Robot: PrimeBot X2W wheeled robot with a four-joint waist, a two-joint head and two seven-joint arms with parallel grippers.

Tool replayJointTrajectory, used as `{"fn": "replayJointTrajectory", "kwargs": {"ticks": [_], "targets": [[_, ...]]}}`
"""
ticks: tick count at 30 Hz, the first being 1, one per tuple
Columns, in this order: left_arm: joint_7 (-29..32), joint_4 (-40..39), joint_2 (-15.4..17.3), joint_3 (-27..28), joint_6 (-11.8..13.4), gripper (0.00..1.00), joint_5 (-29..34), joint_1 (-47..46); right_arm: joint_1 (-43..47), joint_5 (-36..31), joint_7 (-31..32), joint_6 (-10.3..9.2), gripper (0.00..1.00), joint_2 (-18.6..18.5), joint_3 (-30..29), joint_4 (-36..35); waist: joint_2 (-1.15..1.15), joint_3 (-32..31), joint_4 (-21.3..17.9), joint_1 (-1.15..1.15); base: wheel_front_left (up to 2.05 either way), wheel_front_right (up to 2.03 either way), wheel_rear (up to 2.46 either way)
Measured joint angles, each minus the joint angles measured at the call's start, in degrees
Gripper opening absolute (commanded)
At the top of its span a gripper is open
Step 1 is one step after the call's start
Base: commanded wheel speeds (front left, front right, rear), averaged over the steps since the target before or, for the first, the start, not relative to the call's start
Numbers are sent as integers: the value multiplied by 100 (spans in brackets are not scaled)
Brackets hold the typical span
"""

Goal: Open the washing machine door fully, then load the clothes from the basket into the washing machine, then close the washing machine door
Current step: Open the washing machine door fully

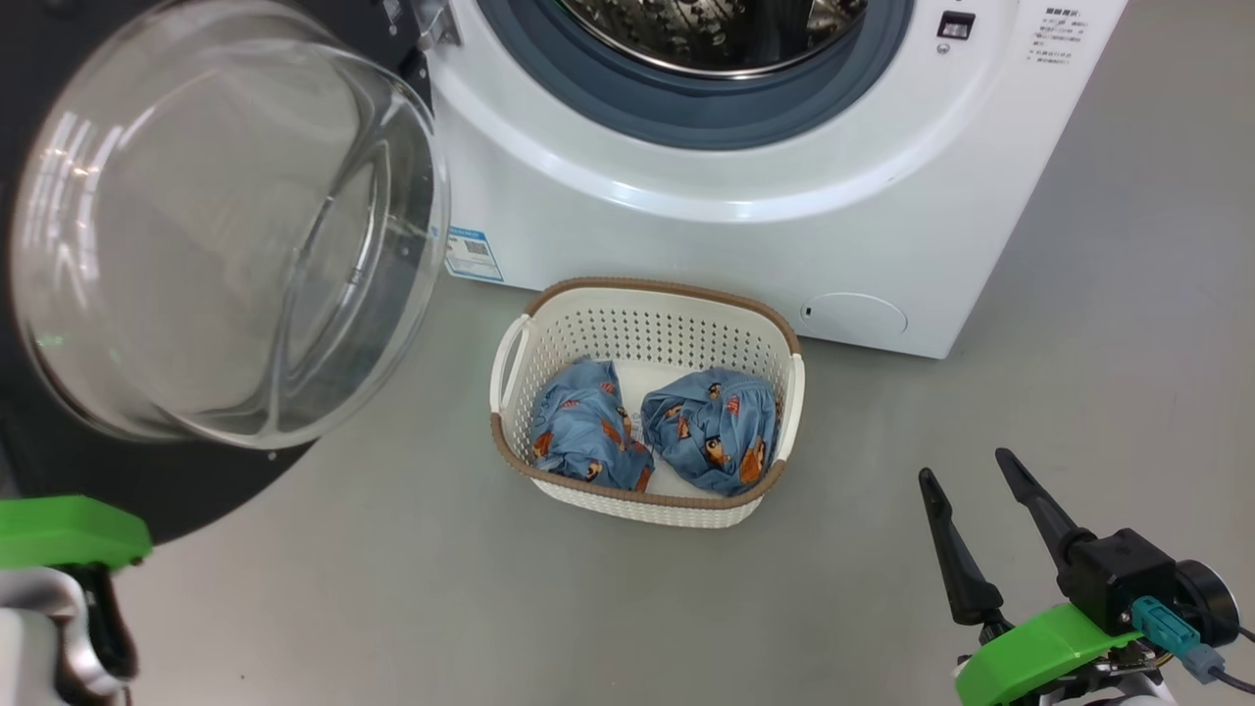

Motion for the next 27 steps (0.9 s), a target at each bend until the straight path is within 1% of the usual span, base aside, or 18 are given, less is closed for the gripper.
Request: {"fn": "replayJointTrajectory", "kwargs": {"ticks": [5,14,18,22,27], "targets": [[-1,450,-21,436,-350,0,154,-297,-8,0,15,0,100,-12,-1,-13,0,89,-19,0,0,0,0],[-8,1366,5,883,-789,0,445,-915,-44,0,14,0,100,-14,18,-3,0,155,-38,0,0,0,0],[-7,1537,-4,1038,-889,0,576,-1028,-77,0,12,0,100,-13,31,15,0,154,-50,0,0,0,0],[-7,1529,-107,1243,-937,0,770,-1018,-77,0,-20,0,100,-11,44,52,0,133,-75,0,0,0,0],[-7,1141,-331,1547,-937,0,980,-782,-77,5,-73,0,100,-4,68,121,0,98,-118,0,0,0,0]]}}
